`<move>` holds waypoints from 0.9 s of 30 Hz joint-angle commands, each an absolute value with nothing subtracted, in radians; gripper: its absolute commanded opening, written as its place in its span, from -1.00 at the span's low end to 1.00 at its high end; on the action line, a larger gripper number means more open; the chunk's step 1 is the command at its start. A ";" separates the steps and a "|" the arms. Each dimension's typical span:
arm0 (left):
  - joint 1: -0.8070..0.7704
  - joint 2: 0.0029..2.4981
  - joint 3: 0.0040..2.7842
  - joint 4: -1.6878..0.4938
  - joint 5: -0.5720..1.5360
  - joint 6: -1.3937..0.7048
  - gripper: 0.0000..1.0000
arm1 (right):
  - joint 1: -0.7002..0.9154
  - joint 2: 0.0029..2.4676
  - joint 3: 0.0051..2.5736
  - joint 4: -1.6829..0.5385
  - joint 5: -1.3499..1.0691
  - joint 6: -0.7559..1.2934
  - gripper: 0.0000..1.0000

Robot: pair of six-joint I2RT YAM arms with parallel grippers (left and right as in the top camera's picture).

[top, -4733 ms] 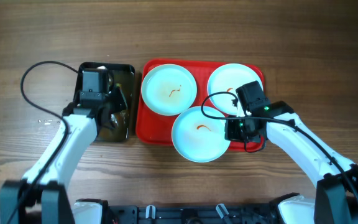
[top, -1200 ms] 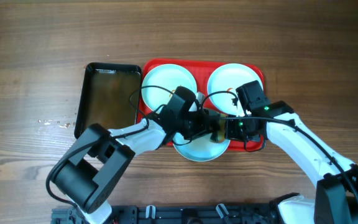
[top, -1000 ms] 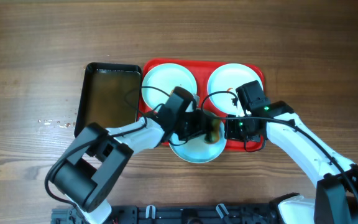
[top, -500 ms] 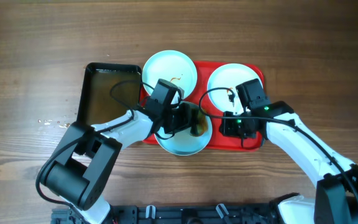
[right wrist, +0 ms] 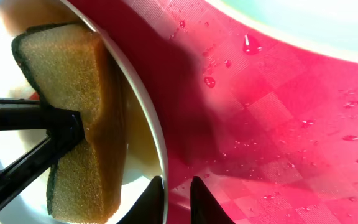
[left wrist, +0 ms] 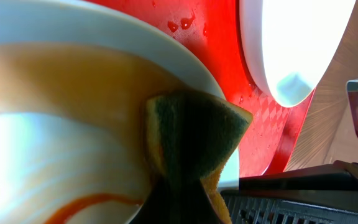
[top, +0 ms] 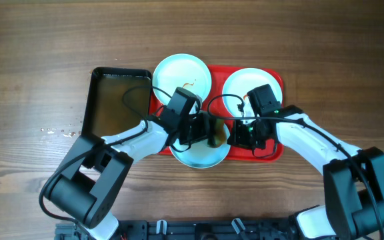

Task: Clean dirty plates on tray and stack at the side
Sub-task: 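Scrub the front plate with the sponge while the right gripper holds it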

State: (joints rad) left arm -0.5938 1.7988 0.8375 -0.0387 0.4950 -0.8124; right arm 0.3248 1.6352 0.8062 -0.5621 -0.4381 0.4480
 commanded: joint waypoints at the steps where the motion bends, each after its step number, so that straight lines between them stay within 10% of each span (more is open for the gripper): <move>1: -0.600 1.810 0.825 -0.062 0.443 -0.789 -0.92 | 0.328 1.655 0.798 -0.565 -0.443 0.448 -0.85; 27: -0.423 1.509 0.825 -0.338 0.346 -0.633 -0.92 | 0.328 1.651 0.810 -0.622 -0.356 0.477 -0.90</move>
